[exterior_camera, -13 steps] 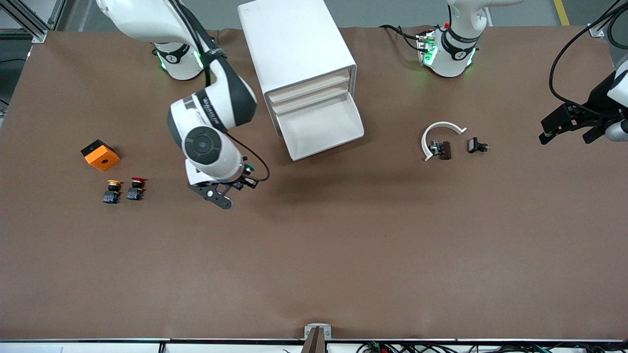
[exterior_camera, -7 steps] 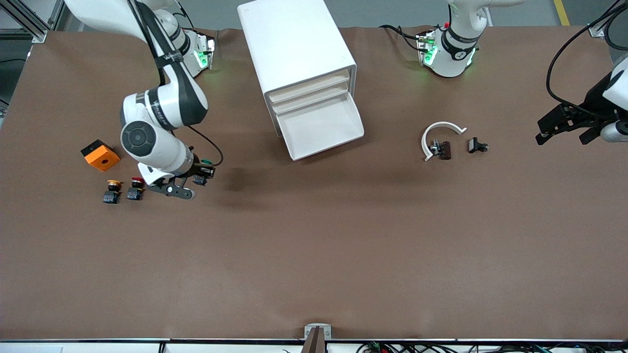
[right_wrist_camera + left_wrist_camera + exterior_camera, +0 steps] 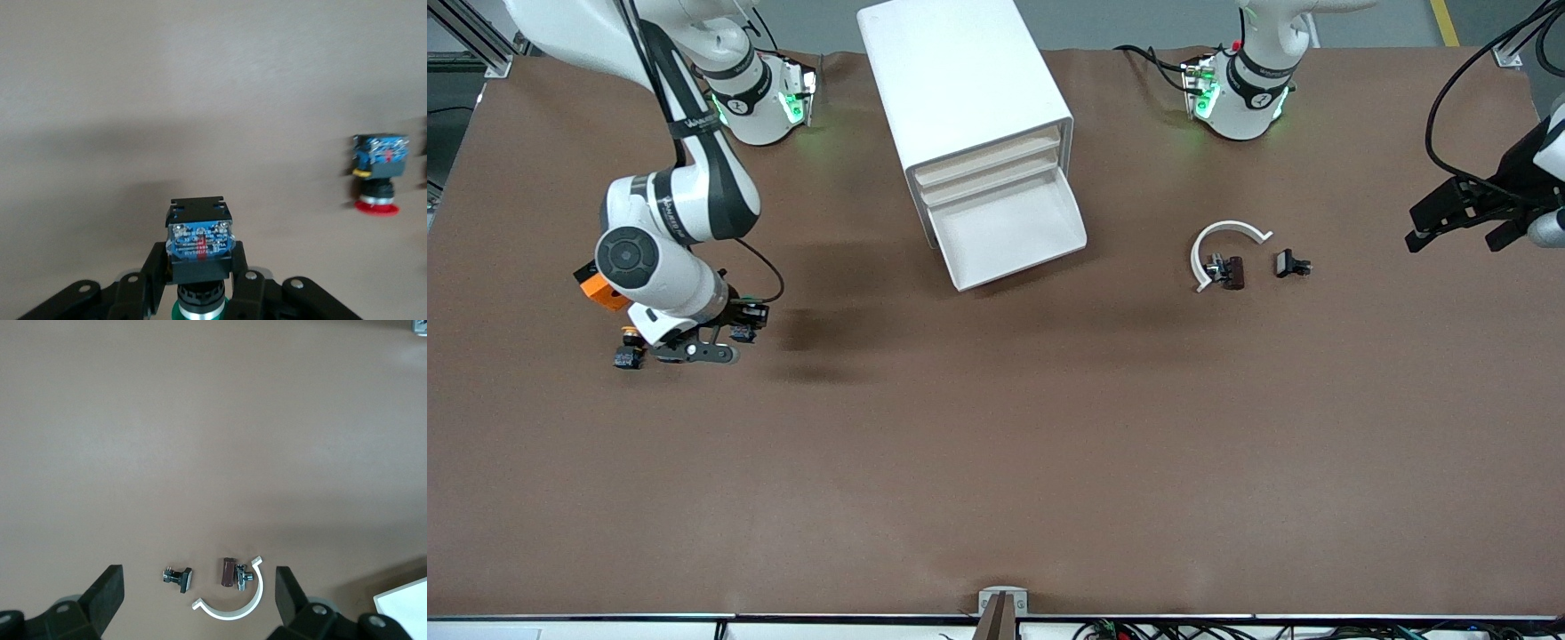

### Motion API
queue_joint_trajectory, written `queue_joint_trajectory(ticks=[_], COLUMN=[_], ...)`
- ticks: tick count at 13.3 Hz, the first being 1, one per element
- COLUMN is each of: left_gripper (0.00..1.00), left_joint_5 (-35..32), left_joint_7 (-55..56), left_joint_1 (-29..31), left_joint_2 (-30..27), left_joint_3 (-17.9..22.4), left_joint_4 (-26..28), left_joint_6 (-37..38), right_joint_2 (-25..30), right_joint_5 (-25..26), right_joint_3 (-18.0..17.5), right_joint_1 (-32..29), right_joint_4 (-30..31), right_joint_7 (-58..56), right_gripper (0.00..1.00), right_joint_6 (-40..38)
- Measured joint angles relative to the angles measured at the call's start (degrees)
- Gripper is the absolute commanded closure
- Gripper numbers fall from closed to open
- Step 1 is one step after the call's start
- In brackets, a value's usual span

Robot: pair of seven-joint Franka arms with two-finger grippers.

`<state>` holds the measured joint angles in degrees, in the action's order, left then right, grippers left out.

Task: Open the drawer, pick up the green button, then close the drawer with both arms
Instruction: 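Carry the green button to the red and yellow buttons, then set the green button beside the red button and open the right gripper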

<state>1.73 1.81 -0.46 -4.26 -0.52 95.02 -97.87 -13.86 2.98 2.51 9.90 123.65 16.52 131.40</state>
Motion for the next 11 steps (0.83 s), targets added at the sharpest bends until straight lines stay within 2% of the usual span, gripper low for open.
queue_joint_trajectory(ticks=[4, 11], left_gripper=[0.00, 0.00], left_joint_5=[0.0, 0.0], left_joint_7=[0.1, 0.1], left_joint_1=[-0.4, -0.7], left_joint_2=[0.0, 0.0], left_joint_3=[-0.1, -0.2], left_joint_4=[-1.4, -2.2], left_joint_6=[1.0, 2.3], right_joint_2=[-0.5, -7.4], right_joint_5=[0.6, 2.4], right_joint_3=[0.0, 0.0], right_joint_1=[-5.6, -7.6], right_joint_4=[0.8, 1.5], right_joint_7=[-1.0, -1.1], right_gripper=[1.00, 1.00], right_joint_6=[4.0, 9.7])
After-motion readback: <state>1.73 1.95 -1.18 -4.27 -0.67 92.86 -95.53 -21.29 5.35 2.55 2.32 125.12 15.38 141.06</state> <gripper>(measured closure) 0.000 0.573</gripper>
